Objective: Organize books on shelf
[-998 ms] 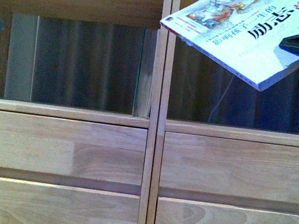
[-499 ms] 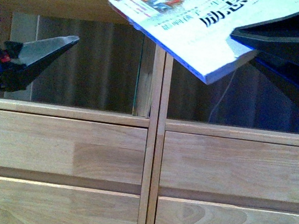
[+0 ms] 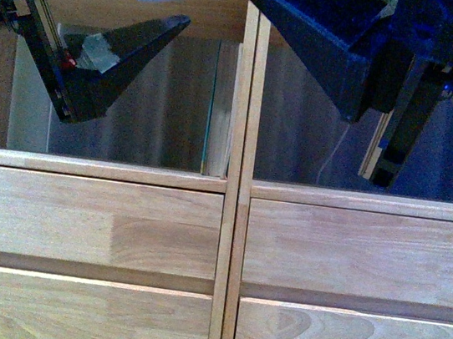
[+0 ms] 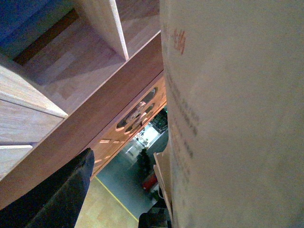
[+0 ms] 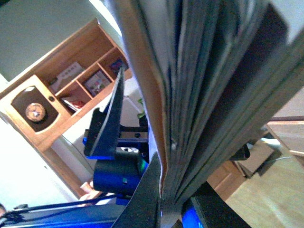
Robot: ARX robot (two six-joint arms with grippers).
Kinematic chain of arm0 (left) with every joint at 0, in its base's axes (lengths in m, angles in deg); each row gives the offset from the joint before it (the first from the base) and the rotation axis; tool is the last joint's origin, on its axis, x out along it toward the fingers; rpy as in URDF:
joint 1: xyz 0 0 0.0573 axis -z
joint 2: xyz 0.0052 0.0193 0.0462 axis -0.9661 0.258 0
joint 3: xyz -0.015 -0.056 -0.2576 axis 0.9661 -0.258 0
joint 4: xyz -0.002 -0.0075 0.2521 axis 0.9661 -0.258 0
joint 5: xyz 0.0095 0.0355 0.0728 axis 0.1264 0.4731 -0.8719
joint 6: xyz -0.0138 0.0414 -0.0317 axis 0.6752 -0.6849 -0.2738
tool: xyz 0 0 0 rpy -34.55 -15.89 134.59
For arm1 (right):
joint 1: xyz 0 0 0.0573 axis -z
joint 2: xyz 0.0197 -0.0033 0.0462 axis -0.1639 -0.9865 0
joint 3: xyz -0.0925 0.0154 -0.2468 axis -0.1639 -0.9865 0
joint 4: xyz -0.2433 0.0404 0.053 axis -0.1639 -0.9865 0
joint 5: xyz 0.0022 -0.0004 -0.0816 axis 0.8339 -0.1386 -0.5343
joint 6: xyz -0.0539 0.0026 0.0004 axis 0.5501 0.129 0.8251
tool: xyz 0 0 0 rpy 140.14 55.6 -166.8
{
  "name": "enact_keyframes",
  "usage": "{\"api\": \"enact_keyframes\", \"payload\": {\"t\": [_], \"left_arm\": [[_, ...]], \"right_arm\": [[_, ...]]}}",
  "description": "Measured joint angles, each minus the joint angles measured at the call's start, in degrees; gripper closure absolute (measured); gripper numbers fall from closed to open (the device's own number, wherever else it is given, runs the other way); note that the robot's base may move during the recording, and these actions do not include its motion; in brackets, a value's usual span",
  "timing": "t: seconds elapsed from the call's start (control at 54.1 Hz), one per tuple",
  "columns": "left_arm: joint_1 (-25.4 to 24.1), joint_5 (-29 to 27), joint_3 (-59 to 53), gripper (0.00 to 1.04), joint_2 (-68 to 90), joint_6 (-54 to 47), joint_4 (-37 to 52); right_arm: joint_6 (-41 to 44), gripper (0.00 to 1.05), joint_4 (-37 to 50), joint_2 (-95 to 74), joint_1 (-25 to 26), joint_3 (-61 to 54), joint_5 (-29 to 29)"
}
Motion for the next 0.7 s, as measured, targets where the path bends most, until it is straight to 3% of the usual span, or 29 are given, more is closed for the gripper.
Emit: {"api": "enact_keyframes", "payload": {"t": [0.148,0.462,0.592,0.703], "left_arm": [[-0.2,-0.5,-0.1,0.34,-0.6,-1.1,0.4],[-0.5,-0.8,-0.3,0.77,-1.2,-0.9,3.8],[-0.5,-0.6,-0.3,0.92,-1.2,-0.9,3.8],[-0.6,-0.7,-0.3,0.98,-1.3,-1.1,3.8]], "right_arm": [[-6.9,0.97,3.3,-0.7,0.0,0.0,0.0],[-7.4,0.97,3.0,-1.2,-1.6,-0.1,0.7],[-5.5,0.81,2.0,-1.1,-1.9,-0.1,0.6],[-4.3,0.71,1.0,-1.1,-1.9,-0.1,0.2]]}}
